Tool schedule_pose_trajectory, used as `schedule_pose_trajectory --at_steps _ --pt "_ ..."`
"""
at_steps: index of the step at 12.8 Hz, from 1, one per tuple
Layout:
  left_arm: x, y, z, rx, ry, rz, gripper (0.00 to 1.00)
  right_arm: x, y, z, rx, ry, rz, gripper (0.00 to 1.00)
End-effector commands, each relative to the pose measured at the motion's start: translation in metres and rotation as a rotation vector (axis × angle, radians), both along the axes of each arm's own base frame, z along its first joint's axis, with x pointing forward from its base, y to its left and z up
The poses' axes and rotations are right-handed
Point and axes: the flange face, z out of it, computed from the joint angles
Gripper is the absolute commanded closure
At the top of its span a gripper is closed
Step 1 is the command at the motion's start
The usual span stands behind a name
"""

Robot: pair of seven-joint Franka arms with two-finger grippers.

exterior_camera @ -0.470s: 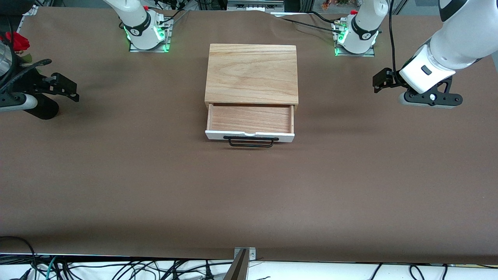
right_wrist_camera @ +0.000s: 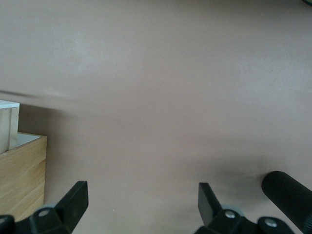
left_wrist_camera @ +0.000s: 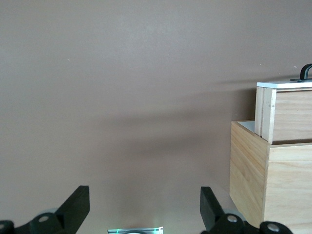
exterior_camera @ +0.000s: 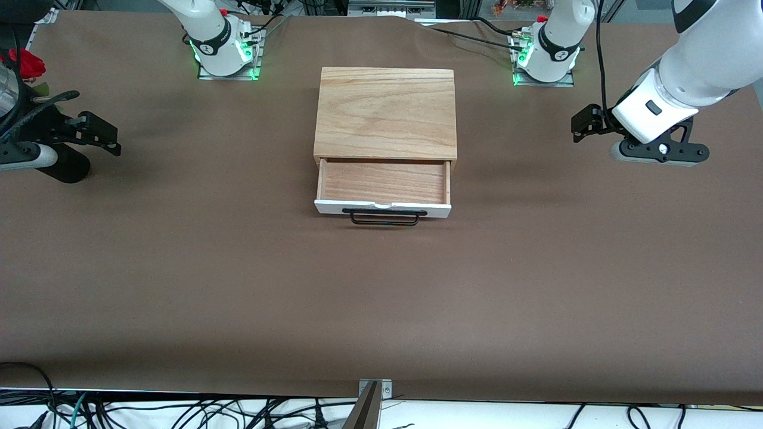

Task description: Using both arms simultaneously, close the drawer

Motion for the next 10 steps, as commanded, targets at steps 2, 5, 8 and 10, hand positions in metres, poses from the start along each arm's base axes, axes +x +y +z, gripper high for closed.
schedule_pose_trajectory --at_steps 2,5,8,10 --pt "0.0005 0.0014 0.0058 -0.003 0.005 -0.001 0.0 -0.0055 0.0018 0.0052 -0.017 0.006 -0.007 0.0" --pt "0.0 0.0015 0.0055 -0.002 0.01 -0.001 0.0 -0.0051 0.0027 0.003 -0.017 0.009 -0.007 0.0" --pt "-0.0002 0.0015 0.0054 -0.001 0.011 0.0 0.0 -0.0065 0.0026 0.0029 -0.017 0.014 -0.007 0.0" --pt "-0.0004 0.0007 0.0054 -0.001 0.011 0.003 0.0 -0.0061 0.0018 0.0015 -0.017 0.02 0.006 0.0"
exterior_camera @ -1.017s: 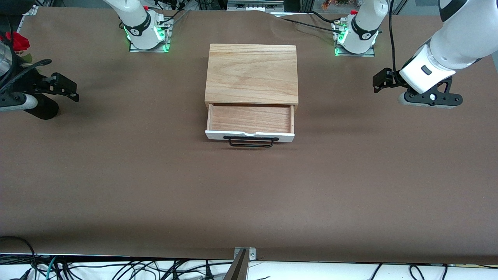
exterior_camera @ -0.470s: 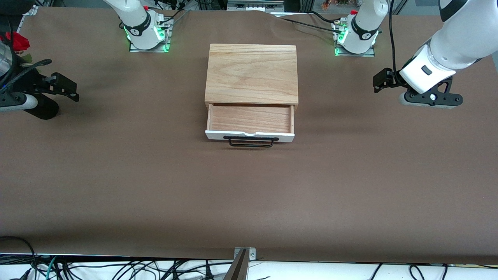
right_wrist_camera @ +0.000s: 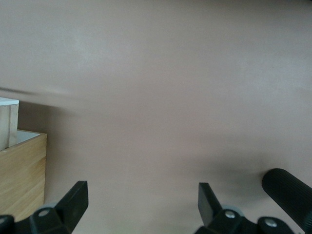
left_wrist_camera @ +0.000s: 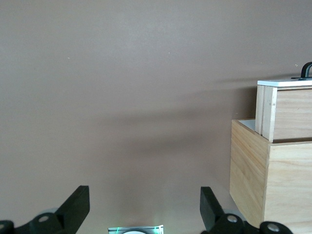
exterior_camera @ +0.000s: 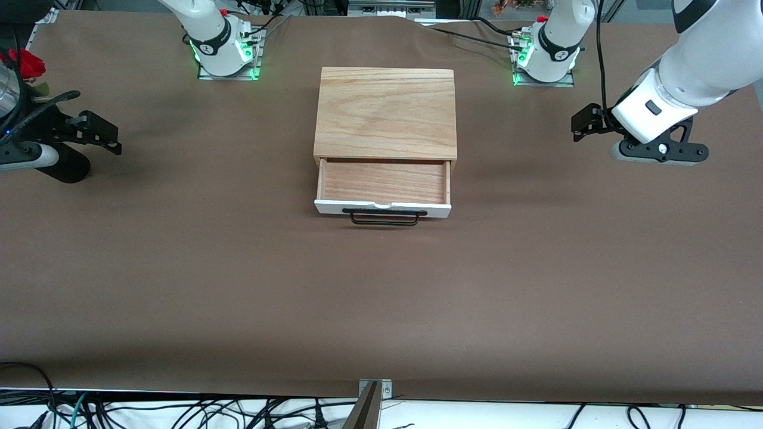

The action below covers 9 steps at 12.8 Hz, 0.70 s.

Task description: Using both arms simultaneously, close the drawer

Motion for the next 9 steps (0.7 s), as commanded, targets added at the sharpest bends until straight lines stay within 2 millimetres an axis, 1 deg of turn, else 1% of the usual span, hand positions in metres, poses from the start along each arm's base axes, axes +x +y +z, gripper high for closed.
schedule_pose_trajectory --at_steps 1,9 --pt "0.0004 0.0004 0.0058 -0.002 0.004 0.002 0.0 -0.0048 0.0017 0.0021 -0.016 0.009 0.008 0.0" --pt "0.0002 -0.0004 0.0059 -0.002 0.004 0.002 0.0 -0.0038 0.007 0.0005 -0.016 0.004 0.016 0.0"
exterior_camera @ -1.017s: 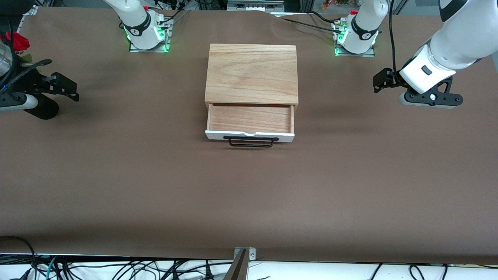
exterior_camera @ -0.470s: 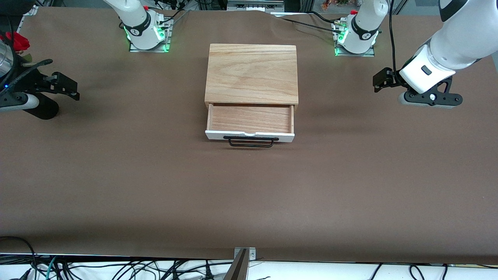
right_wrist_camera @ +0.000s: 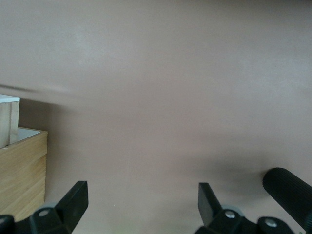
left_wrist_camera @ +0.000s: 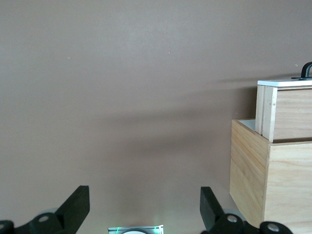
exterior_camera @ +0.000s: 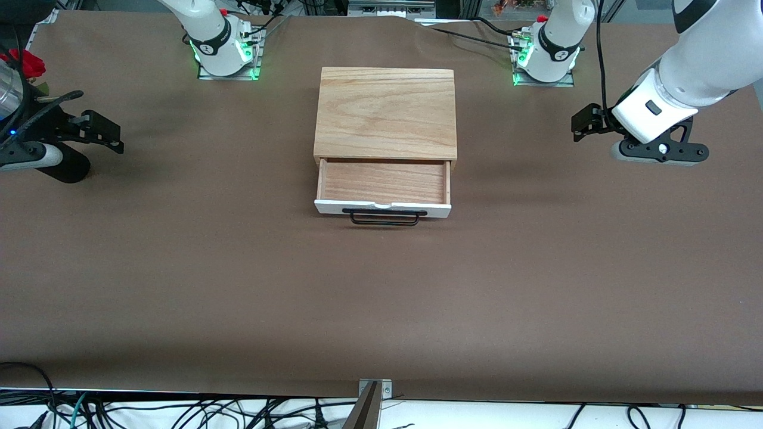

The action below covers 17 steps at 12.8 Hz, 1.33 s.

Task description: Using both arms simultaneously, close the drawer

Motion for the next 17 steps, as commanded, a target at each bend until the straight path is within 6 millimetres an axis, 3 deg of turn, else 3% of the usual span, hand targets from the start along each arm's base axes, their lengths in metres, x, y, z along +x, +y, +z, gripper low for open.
schedule_pose_trajectory --at_steps 1,9,13,15,17 --pt "0.0 -0.004 0.006 -0.002 0.004 -0.005 0.0 -0.004 0.003 -0.003 -0.016 0.01 0.007 0.0" --pt "0.001 0.004 0.006 -0.003 0.004 0.006 0.0 -0.004 0.007 -0.006 -0.011 0.003 0.011 0.0" --pt "0.001 -0.008 0.001 -0.037 0.019 -0.006 0.0 0.0 0.012 -0.02 0.016 0.027 0.008 0.0" --pt "0.007 -0.026 -0.016 -0.171 0.075 -0.003 0.0 0.004 0.023 -0.032 0.059 0.048 0.012 0.0" --pt "0.029 -0.043 -0.053 -0.303 0.13 0.021 0.0 0.014 0.044 -0.052 0.113 0.066 0.023 0.0"
